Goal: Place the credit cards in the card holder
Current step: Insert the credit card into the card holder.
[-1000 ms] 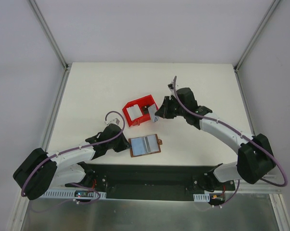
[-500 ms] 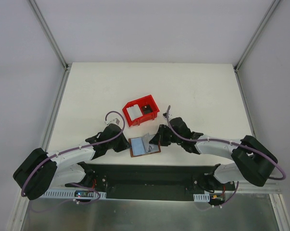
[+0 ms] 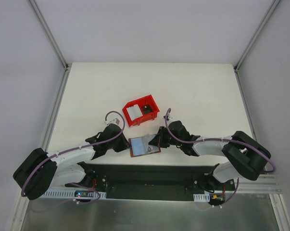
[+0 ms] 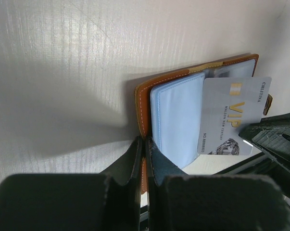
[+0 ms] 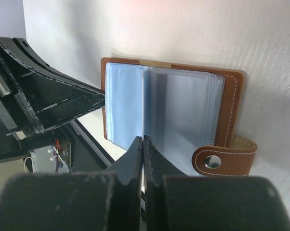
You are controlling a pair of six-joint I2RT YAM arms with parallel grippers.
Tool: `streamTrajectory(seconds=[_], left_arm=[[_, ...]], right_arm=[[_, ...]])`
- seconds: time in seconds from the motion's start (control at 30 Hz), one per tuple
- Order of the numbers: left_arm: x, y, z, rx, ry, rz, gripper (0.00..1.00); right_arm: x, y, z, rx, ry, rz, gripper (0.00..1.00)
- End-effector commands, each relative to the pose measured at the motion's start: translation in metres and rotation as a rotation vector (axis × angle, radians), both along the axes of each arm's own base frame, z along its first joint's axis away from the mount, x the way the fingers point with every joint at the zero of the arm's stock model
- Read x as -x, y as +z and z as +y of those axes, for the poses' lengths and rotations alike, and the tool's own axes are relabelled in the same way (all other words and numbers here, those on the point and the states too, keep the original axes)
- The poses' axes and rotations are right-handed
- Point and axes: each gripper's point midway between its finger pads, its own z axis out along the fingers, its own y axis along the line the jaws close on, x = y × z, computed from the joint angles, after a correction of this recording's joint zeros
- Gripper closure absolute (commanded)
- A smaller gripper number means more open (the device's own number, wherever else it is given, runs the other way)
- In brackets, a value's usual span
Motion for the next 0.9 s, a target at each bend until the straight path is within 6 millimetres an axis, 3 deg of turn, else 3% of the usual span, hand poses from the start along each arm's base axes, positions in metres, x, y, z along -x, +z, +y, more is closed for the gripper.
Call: streamTrajectory(seconds=[0.0,0.53,0.87], left_arm=[[0.001,0.001,-0.001,0.01,0.0,0.015,1.0],[0.001,0.001,0.0,0.013,0.005,0.016,1.0],[0.001,0.001,-0.001,0.015,0.0,0.016,1.0]], right_arm=[[-0.004,0.003,0.006,-0.04,-0.013,-0.027,1.0],[-0.005,-0.016,-0.007,-0.031,-0.097,0.024,1.0],[-0.001,-0.027,-0.002,-0.017,-0.08,0.067,1.0]])
